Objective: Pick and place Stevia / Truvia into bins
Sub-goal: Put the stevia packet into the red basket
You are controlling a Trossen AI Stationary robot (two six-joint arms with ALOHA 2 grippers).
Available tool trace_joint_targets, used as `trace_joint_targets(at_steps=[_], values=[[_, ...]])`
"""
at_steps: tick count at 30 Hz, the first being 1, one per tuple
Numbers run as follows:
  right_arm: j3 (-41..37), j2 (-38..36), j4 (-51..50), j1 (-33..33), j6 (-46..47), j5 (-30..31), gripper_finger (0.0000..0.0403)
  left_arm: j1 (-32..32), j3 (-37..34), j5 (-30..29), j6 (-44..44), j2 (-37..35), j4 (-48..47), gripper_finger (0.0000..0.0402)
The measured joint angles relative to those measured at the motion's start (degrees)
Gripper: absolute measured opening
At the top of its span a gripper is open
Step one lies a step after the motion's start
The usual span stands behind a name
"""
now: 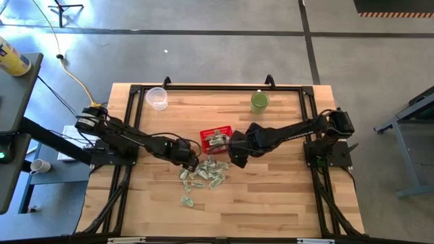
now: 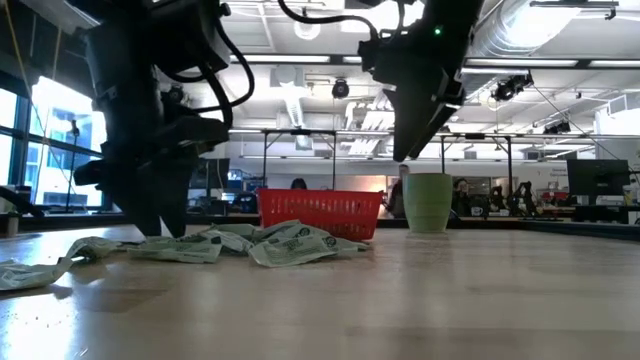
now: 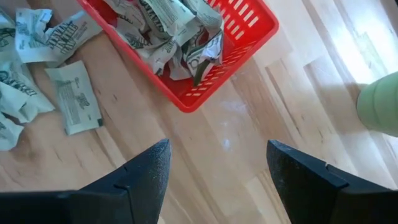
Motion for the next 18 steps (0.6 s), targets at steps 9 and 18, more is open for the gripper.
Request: trace_joint_targets(at_steps=[9, 18], values=[[0.00, 0.00, -0.09, 0.00, 0.32, 0.17, 0.0257, 0.03, -0.05, -7.42, 6.91, 0.30, -3.19, 0.0151], [0.00, 0.00, -0.84, 0.00, 0.73, 0.39, 0.0257, 0.08, -0.13, -8.92, 14.29, 0.19, -4.06, 0.0022]])
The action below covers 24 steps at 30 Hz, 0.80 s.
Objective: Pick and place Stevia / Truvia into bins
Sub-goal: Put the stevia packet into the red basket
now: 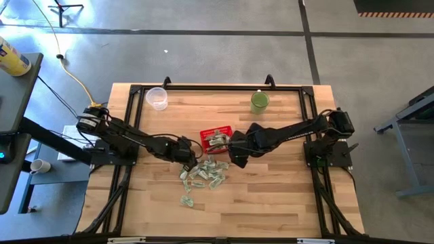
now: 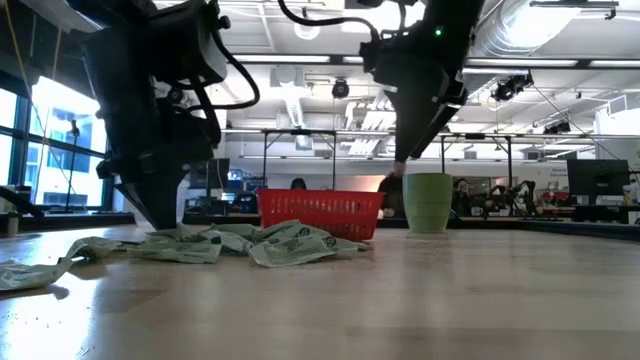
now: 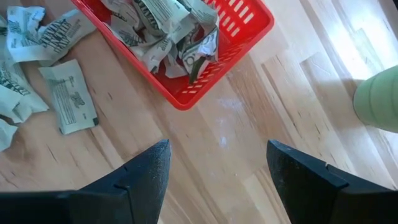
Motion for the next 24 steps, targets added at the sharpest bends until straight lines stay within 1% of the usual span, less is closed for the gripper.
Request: trace_joint_targets(at_steps=[3, 6, 10, 12, 14, 15, 18, 20, 21, 24], values=[[0.00, 0.00, -0.66, 0.00, 0.03, 0.04, 0.0257, 0.06, 0.95, 1.70, 0.87, 0.02, -0.62, 0.0035], [0.00, 0.01, -1.36, 0.00, 0.03, 0.04, 0.0257, 0.04, 4.68, 1.68, 4.58, -0.44, -1.73, 0.0024], [-0.02, -0.11, -2.22, 0.60, -0.04, 0.34, 0.0256, 1.37, 11.80, -2.04, 10.46, -1.84, -7.74, 0.0022], [-0.02, -0.54, -2.64, 1.85, -0.02, 1.96, 0.0255, 2.67, 16.09, -4.53, 13.10, -2.03, -11.02, 0.0022], [-0.02, -1.28, -3.35, 3.40, -0.02, 3.78, 0.0252, 4.07, 20.27, -5.70, 17.36, -2.03, -12.81, 0.0023], [-0.02, -1.80, -3.70, 4.19, 0.06, 4.70, 0.0251, 4.80, 22.08, -5.83, 20.30, -2.03, -12.49, 0.0023], [-0.02, -2.84, -5.38, 6.00, 1.45, 5.73, 0.0245, 7.25, 25.48, -5.65, 28.32, -1.76, -6.84, 0.0023], [-0.02, -3.23, -6.73, 7.10, 2.13, 5.58, 0.0241, 9.87, 25.88, -3.38, 32.53, -1.08, -1.94, 0.0023], [-0.02, -3.23, -7.18, 7.56, 2.21, 5.19, 0.0240, 11.43, 25.88, -0.31, 34.47, -0.44, -0.02, 0.0025], [-0.02, -3.23, -7.06, 8.89, 1.98, 3.36, 0.0239, 15.49, 25.88, 12.60, 36.87, 2.44, 4.13, 0.0042]])
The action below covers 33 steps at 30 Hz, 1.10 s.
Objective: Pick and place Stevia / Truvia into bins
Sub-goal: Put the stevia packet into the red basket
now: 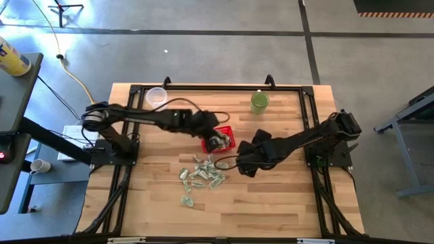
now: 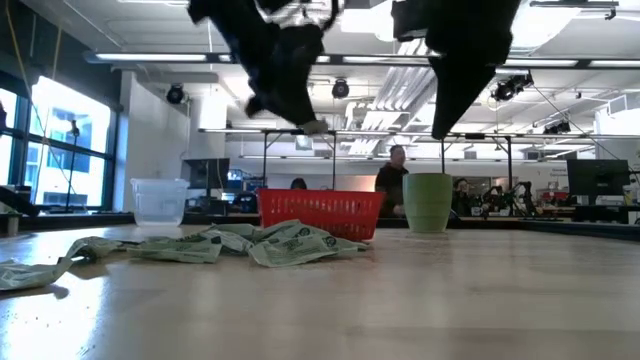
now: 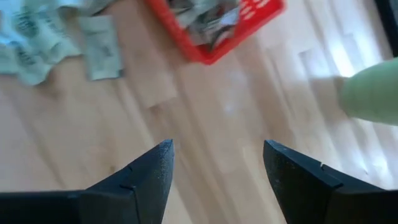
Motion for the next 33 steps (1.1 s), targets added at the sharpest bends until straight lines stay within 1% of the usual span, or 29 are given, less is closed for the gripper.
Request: trace_joint_targets(at_steps=[2, 3, 6, 10, 12, 14, 17, 20, 23, 26, 31, 33], values=[[0.00, 0.11, 0.70, 0.88, -0.59, -0.48, 0.0240, 1.41, -0.02, 5.49, -0.03, 2.55, 0.62, 0.0065], [0.00, 0.17, 1.03, 1.38, -0.65, -0.19, 0.0241, 1.58, -0.04, 6.81, -0.41, 3.61, 0.56, 0.0078], [0.00, 0.44, 1.66, 2.45, -0.56, 0.92, 0.0240, 1.73, -0.13, 7.71, -2.89, 5.68, -0.95, 0.0122], [0.00, 0.61, 3.59, 3.20, -0.72, 1.04, 0.0239, 1.68, -0.15, 5.32, -2.74, 4.58, -3.57, 0.0179], [0.00, 0.63, 4.17, 3.22, -1.10, 1.10, 0.0240, 1.25, -0.15, 3.29, -2.18, 1.77, -6.15, 0.0201], [0.00, 0.68, 4.44, 3.22, -2.41, 1.21, 0.0241, 0.47, -0.01, -0.25, -1.81, -2.03, -8.75, 0.0214], [0.00, 1.35, 6.98, 3.20, -6.38, -0.14, 0.0239, -1.46, -0.07, -6.71, -0.95, -7.96, -16.36, 0.0220], [0.00, 3.80, 12.30, 3.02, -13.71, -5.98, 0.0237, -3.69, -0.07, -11.48, -0.43, -14.04, -24.28, 0.0214], [0.00, 7.91, 18.59, 3.05, -19.06, -11.54, 0.0236, -6.46, -0.96, -15.00, -3.09, -19.37, -29.64, 0.0202], [-0.04, 11.19, 24.11, 2.42, -20.47, -14.55, 0.0236, -9.29, -3.68, -16.10, -8.61, -24.40, -30.93, 0.0191], [0.02, 13.22, 30.14, -0.71, -20.27, -13.81, 0.0236, -14.20, -9.71, -16.49, -19.04, -30.80, -31.17, 0.0178], [0.02, 14.38, 30.66, -2.35, -20.25, -15.60, 0.0236, -16.51, -12.03, -16.48, -22.64, -32.49, -31.18, 0.0175]])
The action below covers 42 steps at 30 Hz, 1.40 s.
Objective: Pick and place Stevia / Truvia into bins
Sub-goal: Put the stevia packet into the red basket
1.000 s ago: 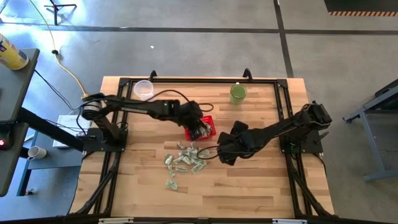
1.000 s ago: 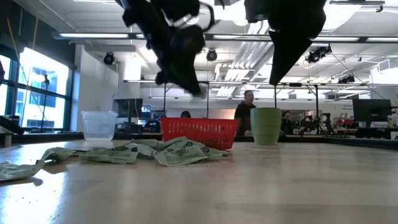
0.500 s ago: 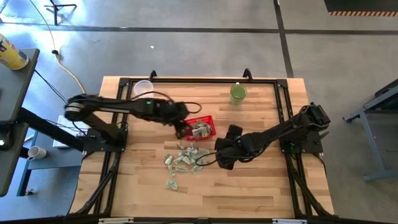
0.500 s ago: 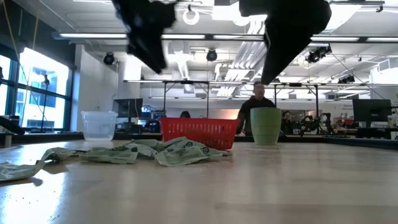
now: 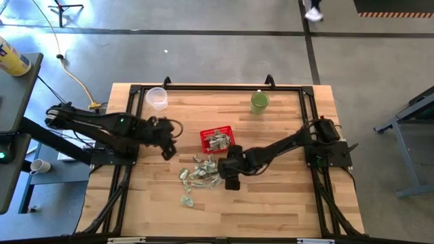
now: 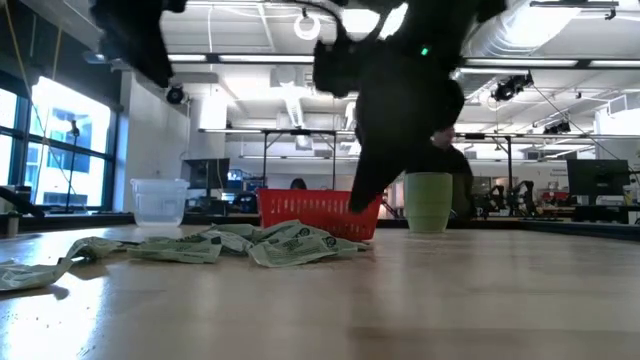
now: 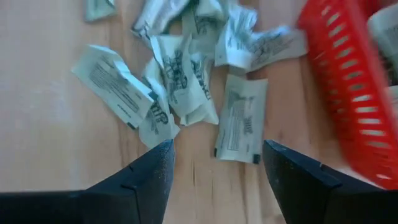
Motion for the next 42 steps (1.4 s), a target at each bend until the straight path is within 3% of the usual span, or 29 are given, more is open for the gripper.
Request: trace_joint_targets(at_steps=[4, 13, 16, 21, 25, 30, 35, 39, 42], values=[[0.00, 2.62, 0.93, -2.62, 1.33, -5.60, 0.0236, -4.31, -4.33, 0.01, -5.96, -2.36, -0.18, 0.0172], [-0.02, 4.90, 2.87, -4.04, 5.91, -3.95, 0.0220, -10.93, -7.17, -2.49, -13.24, -3.06, -0.01, 0.0174], [-0.02, 4.96, 2.59, -4.54, 6.68, -3.49, 0.0178, -11.65, -7.19, -4.13, -13.41, -3.06, 0.09, 0.0174], [0.04, 5.05, 1.66, -5.42, 8.97, -3.69, 0.0075, -11.84, -7.21, -5.15, -13.33, -3.06, -0.01, 0.0174], [0.23, 4.91, 1.25, -5.74, 10.67, -8.29, 0.0010, -11.82, -7.21, -6.87, -13.26, -3.06, -0.10, 0.0174], [1.90, 2.14, -4.07, -3.93, 14.19, -10.37, 0.0011, -11.82, -7.21, -7.75, -13.25, -3.06, -0.09, 0.0175], [3.21, -3.94, -5.91, -2.96, 15.92, -2.35, 0.0009, -11.82, -7.21, -8.35, -13.25, -3.06, 0.05, 0.0175], [3.19, -6.44, -5.09, -6.60, 17.02, 3.28, 0.0005, -11.82, -7.21, -8.41, -13.25, -3.03, 1.41, 0.0175], [3.15, -6.28, -2.83, -11.06, 16.10, 2.08, 0.0004, -11.82, -7.21, -8.82, -13.22, -2.99, 2.72, 0.0175]])
